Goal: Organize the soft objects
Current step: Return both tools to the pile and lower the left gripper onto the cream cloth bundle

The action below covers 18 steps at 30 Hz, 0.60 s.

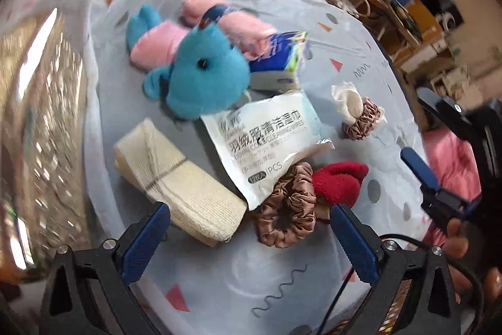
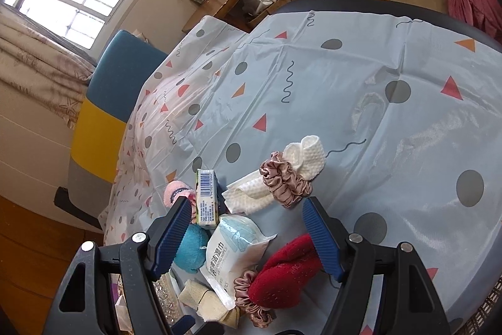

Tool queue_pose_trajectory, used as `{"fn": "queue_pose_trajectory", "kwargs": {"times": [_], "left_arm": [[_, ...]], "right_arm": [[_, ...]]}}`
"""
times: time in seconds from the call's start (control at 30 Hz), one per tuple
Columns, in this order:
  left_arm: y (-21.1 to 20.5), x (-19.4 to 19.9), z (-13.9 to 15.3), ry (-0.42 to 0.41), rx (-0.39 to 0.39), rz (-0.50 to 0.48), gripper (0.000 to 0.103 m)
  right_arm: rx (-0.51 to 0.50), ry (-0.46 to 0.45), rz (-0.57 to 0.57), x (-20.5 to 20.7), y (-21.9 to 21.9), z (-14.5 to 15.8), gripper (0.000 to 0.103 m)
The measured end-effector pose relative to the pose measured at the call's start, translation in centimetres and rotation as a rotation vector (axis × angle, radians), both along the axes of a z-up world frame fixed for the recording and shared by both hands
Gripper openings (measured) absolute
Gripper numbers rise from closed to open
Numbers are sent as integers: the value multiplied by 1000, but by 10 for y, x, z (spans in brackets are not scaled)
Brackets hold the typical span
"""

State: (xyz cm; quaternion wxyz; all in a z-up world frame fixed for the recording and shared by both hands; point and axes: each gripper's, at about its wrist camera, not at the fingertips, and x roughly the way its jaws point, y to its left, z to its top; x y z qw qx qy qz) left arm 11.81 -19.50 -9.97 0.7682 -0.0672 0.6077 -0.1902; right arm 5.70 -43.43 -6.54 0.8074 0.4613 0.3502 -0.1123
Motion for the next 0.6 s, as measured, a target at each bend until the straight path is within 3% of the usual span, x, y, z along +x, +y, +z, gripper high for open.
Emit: {"fn": "queue_pose_trajectory", "kwargs": {"times": [0.2,0.4,0.6], "left_arm": [[5,2,-19,8,-22,50,103],[-5,23,-17,-59,-32,17,103],[9,36,-22,-55,-27,55,92]], "right_arm": [[20,-15,-2,-1,-1,1,75],[26,-18,-14,-2,-3,0,75],[20,-8,-2,0,0,0,75]]}}
